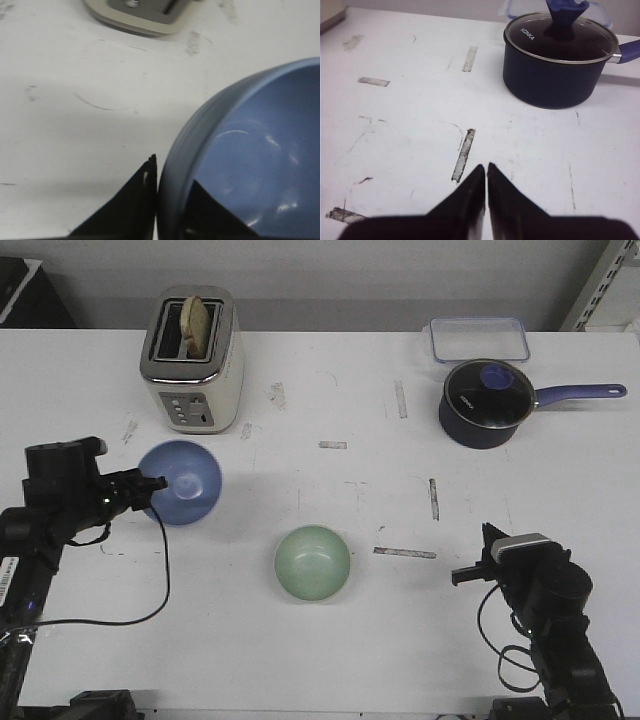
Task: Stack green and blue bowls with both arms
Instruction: 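Lift the blue bowl with the left gripper over the green bowl, then lower the blue bowl into the green bowl and open the left gripper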
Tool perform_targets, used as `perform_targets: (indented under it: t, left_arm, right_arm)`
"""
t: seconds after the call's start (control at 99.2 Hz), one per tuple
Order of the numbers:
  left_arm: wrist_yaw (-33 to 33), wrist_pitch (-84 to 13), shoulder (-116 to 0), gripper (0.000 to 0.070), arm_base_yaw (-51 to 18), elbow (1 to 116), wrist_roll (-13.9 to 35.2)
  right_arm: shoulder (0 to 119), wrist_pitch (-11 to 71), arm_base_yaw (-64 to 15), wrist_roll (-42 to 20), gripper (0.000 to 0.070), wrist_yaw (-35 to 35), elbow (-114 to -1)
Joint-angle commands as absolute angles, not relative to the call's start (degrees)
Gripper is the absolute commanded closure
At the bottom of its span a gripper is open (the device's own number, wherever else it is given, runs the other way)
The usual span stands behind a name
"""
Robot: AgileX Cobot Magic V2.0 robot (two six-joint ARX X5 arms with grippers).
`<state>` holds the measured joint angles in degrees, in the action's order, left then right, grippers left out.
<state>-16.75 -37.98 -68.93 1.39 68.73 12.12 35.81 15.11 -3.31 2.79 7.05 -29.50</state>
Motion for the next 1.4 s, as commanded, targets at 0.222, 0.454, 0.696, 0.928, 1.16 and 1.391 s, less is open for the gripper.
perform_targets:
  t: [0.222,0.454,0.696,0.928,1.16,1.391]
  left_arm:
    - [-17.19,-38.33,-71.66,0.0699,-20.78,69.91,14.63]
    - [-17.12,-36.51,-77.97,0.0699,-31.99,69.91,14.66]
    - [-16.93,-34.79,-84.68,0.0699,-35.29,69.91,14.66]
    - [-16.93,-34.06,-86.28,0.0699,-35.44,69.91,14.63]
    - [-16.99,-33.63,-86.26,0.0453,-35.64,69.91,14.66]
    - [-16.99,-32.99,-86.17,0.0008,-35.92,71.37,14.66]
  right_arm:
    - [36.07,14.59,-3.38,3.03,0.07,7.11,-29.93]
    - [36.07,14.61,-3.38,3.03,0.07,7.49,-29.93]
    - [36.07,14.66,-3.42,3.03,0.07,7.49,-29.93]
    - [36.07,14.63,-3.42,3.03,0.07,7.49,-29.93]
    - [36.07,14.59,-3.42,3.03,0.07,7.49,-29.93]
    - [36.07,14.61,-3.42,3.03,0.07,7.49,-29.93]
